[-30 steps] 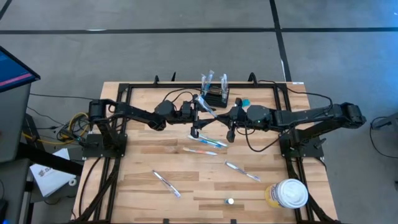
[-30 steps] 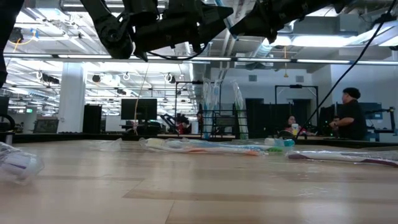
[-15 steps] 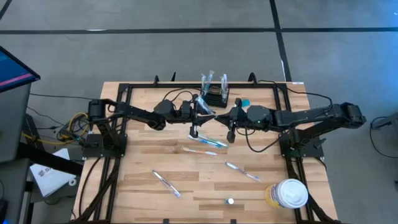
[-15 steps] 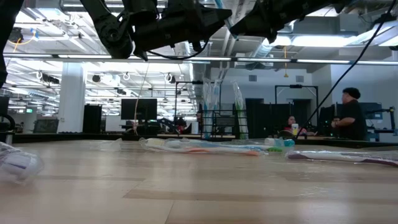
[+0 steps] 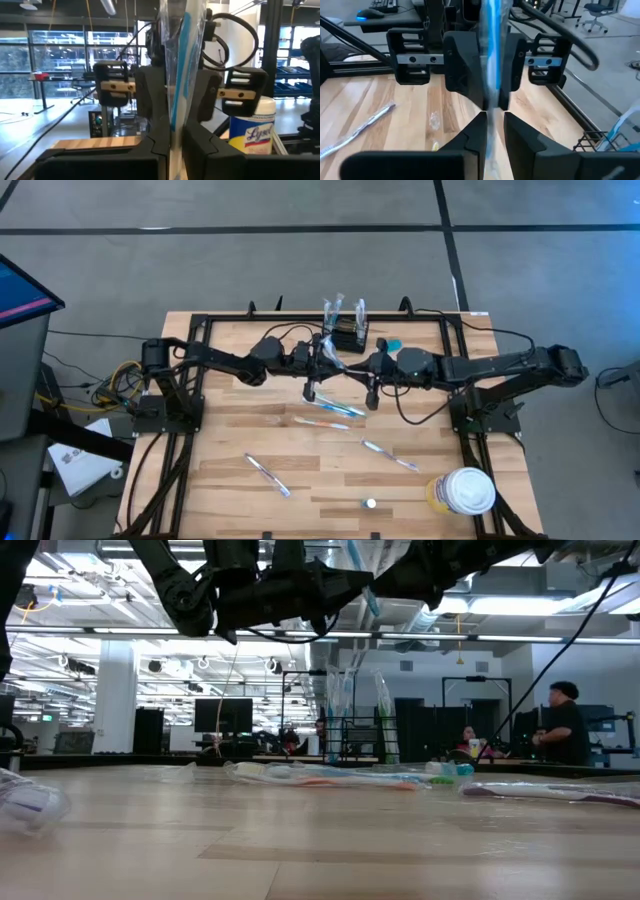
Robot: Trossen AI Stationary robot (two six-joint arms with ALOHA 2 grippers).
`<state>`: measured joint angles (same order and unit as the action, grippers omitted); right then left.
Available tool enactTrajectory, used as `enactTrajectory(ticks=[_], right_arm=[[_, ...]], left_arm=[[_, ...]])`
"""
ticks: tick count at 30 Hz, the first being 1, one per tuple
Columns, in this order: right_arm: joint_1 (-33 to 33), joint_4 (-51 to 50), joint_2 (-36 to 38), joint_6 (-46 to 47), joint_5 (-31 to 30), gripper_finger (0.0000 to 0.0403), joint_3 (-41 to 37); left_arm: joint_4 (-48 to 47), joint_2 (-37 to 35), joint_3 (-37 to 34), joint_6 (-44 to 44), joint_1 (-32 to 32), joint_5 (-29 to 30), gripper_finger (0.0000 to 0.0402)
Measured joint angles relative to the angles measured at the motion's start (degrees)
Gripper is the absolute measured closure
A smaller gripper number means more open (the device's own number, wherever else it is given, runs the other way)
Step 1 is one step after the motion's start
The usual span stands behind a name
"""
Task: Pick & Place toothbrushing station
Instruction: Put the top blue toothbrush into the mesh organizer
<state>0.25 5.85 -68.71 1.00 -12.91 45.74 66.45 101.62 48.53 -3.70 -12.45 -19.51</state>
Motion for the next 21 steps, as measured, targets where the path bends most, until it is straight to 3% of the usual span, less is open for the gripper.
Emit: enactTrajectory(ticks=[11,21], right_arm=[[-1.8,0.0,0.0,-0.4,4.1,0.0346,-0.1],[-1.9,9.5,0.1,-4.5,4.1,0.0346,0.1]], left_arm=[[-0.5,-0.1,-2.2,0.0,-0.4,-0.4,0.0387],[-1.6,0.0,-6.5,-0.2,-1.6,-0.3,0.0387]])
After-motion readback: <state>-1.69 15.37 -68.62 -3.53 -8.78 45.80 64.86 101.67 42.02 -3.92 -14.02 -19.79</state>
